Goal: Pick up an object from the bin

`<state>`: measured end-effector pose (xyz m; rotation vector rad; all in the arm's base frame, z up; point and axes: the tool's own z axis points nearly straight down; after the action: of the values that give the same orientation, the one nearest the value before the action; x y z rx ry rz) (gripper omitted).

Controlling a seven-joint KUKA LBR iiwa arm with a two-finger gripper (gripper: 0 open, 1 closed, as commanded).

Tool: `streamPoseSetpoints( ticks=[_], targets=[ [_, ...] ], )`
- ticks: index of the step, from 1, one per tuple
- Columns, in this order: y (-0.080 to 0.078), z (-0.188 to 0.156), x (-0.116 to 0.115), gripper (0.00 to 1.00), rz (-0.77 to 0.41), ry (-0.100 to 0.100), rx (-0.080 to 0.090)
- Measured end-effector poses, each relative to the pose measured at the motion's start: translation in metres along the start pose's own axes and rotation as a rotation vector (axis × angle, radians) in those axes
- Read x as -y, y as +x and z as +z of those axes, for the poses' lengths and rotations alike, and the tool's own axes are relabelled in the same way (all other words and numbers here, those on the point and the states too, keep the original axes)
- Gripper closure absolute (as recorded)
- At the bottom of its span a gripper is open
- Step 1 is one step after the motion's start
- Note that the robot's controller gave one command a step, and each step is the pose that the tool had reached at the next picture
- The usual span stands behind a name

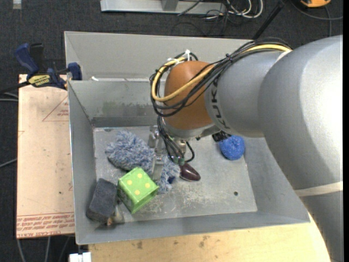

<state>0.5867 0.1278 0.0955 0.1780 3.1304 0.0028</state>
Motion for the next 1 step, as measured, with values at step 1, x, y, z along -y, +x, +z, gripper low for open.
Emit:
streamPoseSetpoints(
  ticks=[1],
  targets=[
    [0.0099,0.0244,-0.0432,1.0,0.216,0.001,-0.006]
  ],
)
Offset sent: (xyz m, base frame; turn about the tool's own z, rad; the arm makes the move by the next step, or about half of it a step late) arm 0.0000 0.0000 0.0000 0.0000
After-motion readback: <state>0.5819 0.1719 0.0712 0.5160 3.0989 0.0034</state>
